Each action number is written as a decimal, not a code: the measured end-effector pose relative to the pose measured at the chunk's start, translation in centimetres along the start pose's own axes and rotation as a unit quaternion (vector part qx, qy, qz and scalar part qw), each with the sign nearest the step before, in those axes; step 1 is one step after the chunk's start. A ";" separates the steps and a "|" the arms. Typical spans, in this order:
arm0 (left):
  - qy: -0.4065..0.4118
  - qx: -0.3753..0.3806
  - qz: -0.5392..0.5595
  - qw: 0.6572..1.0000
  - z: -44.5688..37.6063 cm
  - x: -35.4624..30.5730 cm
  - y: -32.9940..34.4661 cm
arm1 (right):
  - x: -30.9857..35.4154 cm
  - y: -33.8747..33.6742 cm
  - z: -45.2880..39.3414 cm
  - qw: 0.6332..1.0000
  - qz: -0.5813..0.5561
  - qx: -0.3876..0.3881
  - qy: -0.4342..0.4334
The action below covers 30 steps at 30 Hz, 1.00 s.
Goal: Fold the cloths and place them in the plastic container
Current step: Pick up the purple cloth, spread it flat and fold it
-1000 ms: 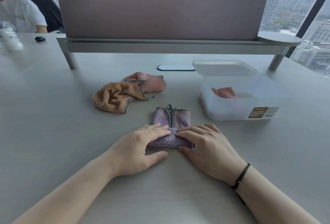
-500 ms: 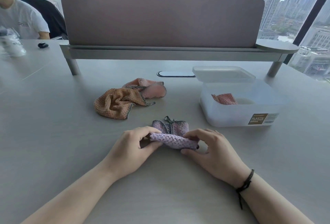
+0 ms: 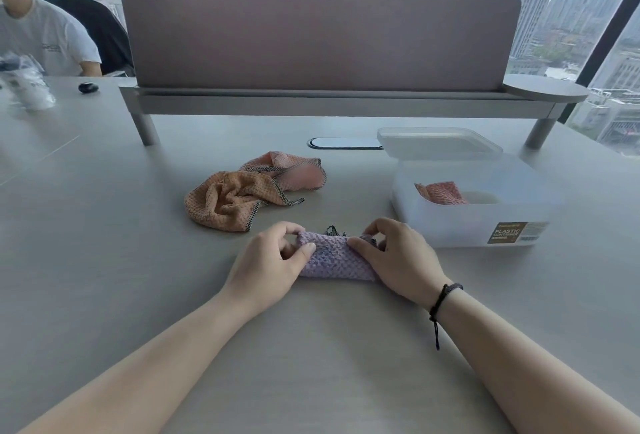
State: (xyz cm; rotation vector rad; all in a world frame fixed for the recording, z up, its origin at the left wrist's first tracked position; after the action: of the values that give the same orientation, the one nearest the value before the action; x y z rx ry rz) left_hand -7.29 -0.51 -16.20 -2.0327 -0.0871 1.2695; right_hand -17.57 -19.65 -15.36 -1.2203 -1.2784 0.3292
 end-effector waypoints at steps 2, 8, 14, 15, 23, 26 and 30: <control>-0.006 -0.001 -0.017 1.000 -0.1 0.2 0.1 | 0.2 0.2 0.1 0.999 0.040 -0.003 -0.005; -0.012 -0.052 -0.105 0.993 -0.2 0.6 -0.3 | 0.9 0.8 0.4 0.994 0.113 -0.012 -0.008; -0.032 -0.077 -0.170 0.982 0.0 0.8 -0.6 | 0.5 0.2 1.2 0.998 0.050 0.013 -0.019; -0.041 -0.074 -0.169 0.982 0.0 0.9 -0.6 | 0.4 0.2 1.4 0.999 0.030 0.022 -0.023; -0.062 -0.006 -0.150 0.987 -0.2 0.9 -0.1 | 0.2 0.3 2.2 0.990 -0.107 0.054 -0.068; -0.069 0.049 -0.067 0.994 -1.0 0.8 0.1 | 0.2 0.0 2.2 0.977 -0.186 0.064 -0.077; -0.083 0.148 0.067 0.983 -1.3 -1.2 0.1 | -0.1 -0.6 3.1 0.949 -0.302 0.080 -0.051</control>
State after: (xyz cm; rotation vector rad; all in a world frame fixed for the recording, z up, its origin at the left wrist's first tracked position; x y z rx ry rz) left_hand -6.90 -1.78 -15.09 -1.6999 0.1561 1.4418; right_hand -20.44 -18.43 -15.49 -0.6339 -1.6115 0.0430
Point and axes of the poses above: each hand's wrist, its own z-axis away from the middle knuckle, its own y-axis out of the palm, x = y × z, the point moved 5 cm from there along -z, towards the middle knuckle
